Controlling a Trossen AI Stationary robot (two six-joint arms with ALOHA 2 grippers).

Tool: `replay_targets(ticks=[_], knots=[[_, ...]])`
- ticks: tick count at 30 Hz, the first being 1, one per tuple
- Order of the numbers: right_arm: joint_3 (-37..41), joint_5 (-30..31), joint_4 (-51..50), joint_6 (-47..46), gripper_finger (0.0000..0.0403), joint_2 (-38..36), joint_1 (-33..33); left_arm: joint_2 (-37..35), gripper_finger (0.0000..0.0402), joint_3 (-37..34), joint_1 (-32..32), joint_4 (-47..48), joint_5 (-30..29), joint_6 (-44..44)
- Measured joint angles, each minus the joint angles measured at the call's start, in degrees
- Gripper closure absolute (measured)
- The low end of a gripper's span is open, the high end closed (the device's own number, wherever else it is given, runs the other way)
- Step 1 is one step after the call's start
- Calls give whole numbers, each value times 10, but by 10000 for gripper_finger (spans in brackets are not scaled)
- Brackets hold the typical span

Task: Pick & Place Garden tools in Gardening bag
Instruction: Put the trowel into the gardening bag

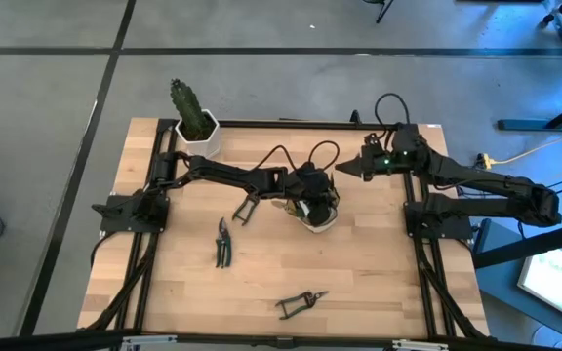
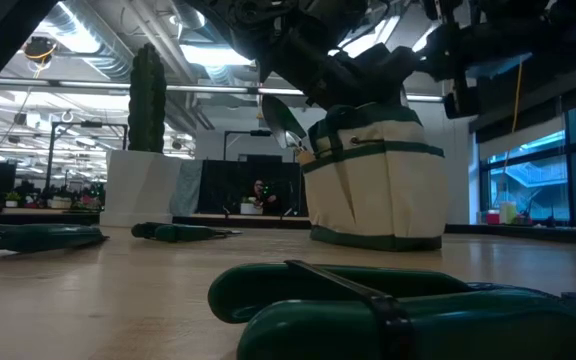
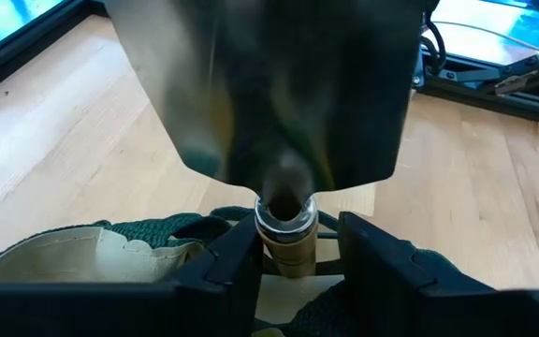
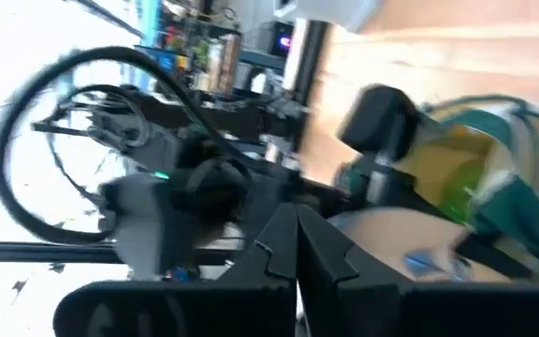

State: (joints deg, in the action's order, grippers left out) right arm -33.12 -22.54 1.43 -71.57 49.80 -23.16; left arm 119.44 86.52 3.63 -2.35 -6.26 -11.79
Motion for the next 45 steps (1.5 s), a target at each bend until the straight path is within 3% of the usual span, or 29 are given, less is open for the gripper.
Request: replay_targets(ticks=[21, 31, 45], knots=[[0, -37, 14, -43, 403, 24, 22, 0, 269, 0, -5, 7, 13, 16], [-3, -38, 20, -43, 403, 24, 22, 0, 235, 31, -4, 29, -1, 21], [-107, -26, -171, 96, 403, 30, 22, -7, 231, 33, -3, 27, -10, 16]])
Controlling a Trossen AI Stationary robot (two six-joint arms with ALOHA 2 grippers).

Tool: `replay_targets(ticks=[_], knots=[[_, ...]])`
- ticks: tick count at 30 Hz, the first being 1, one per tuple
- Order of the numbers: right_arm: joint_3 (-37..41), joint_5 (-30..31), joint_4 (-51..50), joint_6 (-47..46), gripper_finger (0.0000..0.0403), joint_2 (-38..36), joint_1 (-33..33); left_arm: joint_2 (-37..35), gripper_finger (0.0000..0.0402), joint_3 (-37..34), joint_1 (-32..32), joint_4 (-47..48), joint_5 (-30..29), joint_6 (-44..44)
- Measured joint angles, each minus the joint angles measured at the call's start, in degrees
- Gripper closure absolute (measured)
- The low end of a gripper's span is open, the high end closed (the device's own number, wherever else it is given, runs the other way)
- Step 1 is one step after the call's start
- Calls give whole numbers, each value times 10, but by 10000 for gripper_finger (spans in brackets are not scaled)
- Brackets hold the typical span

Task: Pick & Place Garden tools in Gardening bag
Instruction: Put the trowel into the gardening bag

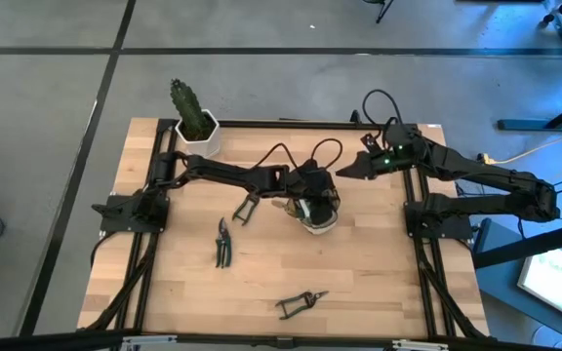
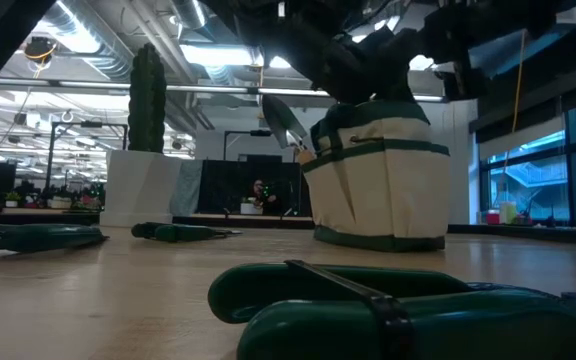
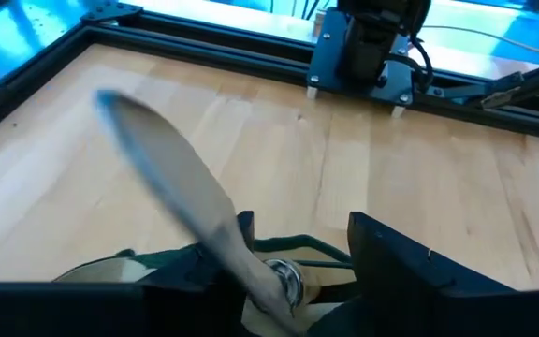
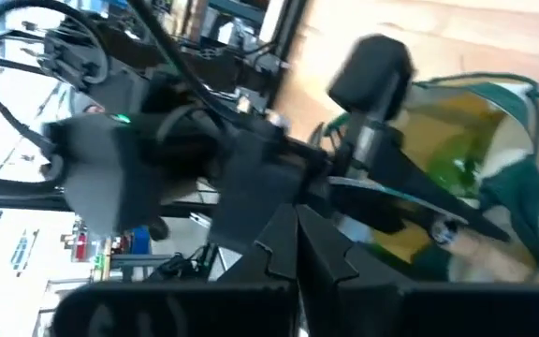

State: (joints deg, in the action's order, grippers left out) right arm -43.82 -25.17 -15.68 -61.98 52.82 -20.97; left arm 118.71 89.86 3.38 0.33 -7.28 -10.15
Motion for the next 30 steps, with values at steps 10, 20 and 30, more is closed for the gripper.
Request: replay_targets(ticks=[10, 20, 30], knots=[[0, 1, 1, 9, 403, 0, 0, -7, 234, 41, 0, 25, -7, 5], [0, -4, 0, 16, 403, 0, 0, -7, 310, 58, 0, 89, -3, 0], [0, -4, -4, 23, 403, 0, 0, -14, 383, 58, -4, 113, 18, -1]])
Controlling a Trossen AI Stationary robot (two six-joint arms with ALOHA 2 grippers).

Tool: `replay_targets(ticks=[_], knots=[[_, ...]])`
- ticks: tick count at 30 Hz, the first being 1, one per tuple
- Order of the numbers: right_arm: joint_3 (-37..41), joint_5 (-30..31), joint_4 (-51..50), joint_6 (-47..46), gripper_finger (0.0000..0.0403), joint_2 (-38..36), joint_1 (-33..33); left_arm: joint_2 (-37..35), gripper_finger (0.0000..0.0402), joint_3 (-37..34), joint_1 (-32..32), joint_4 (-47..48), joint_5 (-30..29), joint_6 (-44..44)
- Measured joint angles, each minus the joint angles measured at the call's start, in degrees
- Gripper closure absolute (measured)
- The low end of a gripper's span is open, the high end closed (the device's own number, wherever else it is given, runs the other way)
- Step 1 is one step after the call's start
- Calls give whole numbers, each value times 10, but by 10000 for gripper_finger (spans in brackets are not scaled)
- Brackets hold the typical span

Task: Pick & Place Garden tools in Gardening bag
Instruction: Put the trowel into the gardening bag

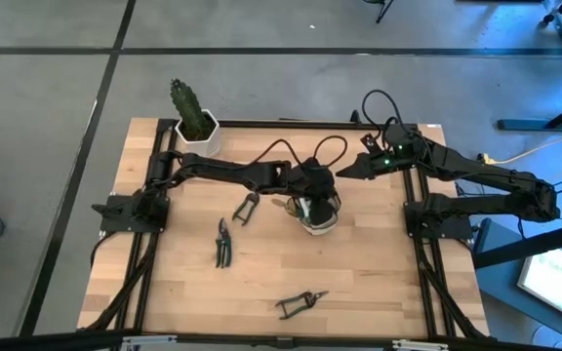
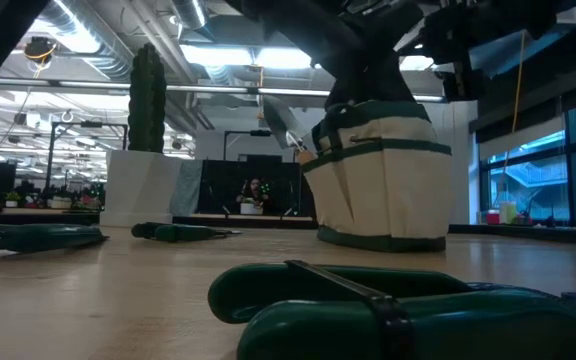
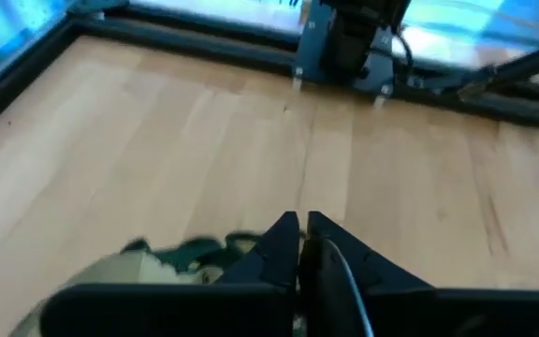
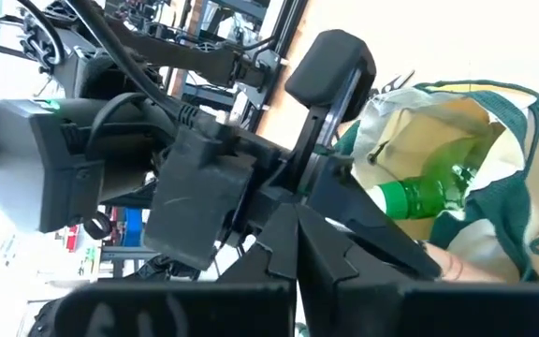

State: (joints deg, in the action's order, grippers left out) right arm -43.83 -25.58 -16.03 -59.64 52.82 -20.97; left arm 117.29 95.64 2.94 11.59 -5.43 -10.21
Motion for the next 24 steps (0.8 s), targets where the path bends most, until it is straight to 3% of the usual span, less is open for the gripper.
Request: replay_targets(ticks=[24], knots=[[0, 5, 0, 12, 403, 0, 0, -2, 399, 12, 11, 17, 32, 24]])
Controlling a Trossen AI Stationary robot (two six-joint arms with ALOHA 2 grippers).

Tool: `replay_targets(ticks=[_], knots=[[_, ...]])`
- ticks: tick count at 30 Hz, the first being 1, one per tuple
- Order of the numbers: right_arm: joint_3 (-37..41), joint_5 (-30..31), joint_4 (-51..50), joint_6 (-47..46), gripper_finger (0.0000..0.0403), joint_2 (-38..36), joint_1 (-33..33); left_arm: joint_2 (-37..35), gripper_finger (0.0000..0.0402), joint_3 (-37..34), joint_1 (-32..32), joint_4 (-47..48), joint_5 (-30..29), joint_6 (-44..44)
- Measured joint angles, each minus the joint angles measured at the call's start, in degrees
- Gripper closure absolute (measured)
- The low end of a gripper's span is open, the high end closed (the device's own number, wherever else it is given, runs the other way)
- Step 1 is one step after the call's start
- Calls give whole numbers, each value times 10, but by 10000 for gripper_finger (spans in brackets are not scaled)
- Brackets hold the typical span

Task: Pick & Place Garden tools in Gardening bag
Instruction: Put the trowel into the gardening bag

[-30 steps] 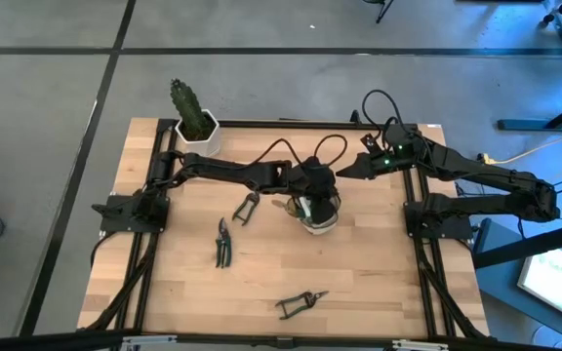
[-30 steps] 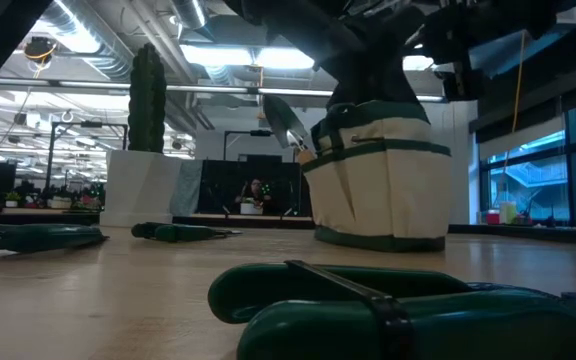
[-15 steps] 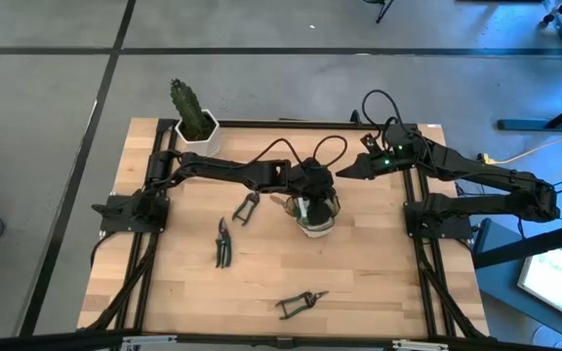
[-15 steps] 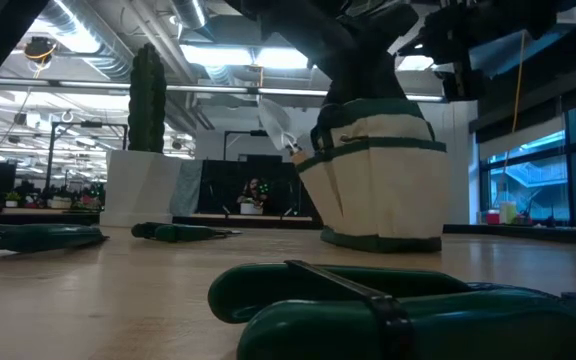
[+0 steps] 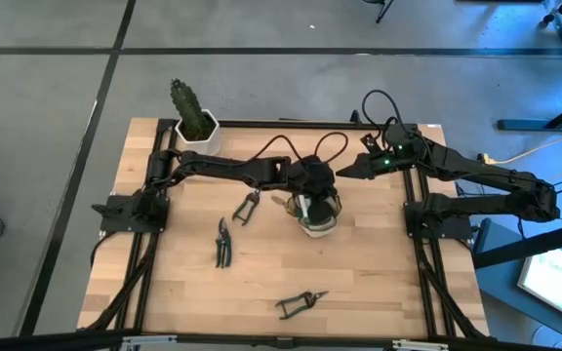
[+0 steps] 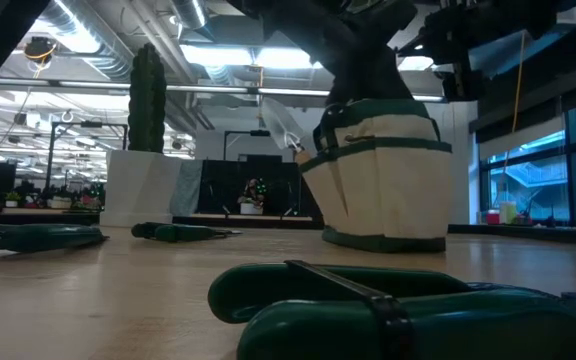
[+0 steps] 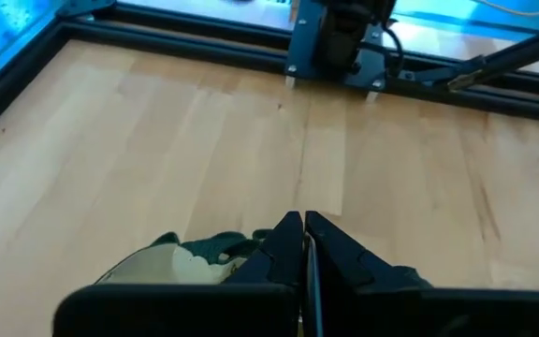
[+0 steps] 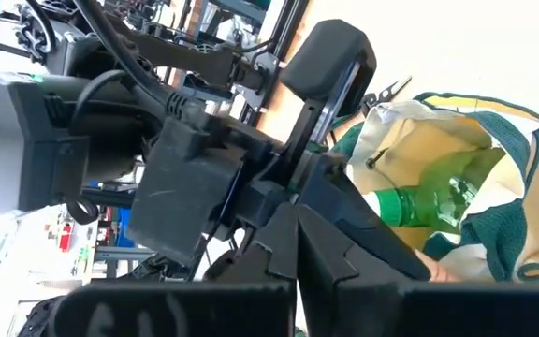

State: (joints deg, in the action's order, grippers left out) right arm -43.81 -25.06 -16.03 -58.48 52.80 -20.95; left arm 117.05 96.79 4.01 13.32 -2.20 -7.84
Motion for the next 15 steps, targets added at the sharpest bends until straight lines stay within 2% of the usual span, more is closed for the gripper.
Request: replay_targets(ticks=[5, 12, 15], knots=[[1, 16, 4, 5, 403, -17, 0, 0, 399, 2, -5, -19, 3, 25], [1, 65, 2, 9, 403, -60, 0, 13, 399, 48, -1, 34, -2, 48], [1, 66, -49, 8, 403, -68, 0, 17, 399, 57, 1, 38, -3, 52]])
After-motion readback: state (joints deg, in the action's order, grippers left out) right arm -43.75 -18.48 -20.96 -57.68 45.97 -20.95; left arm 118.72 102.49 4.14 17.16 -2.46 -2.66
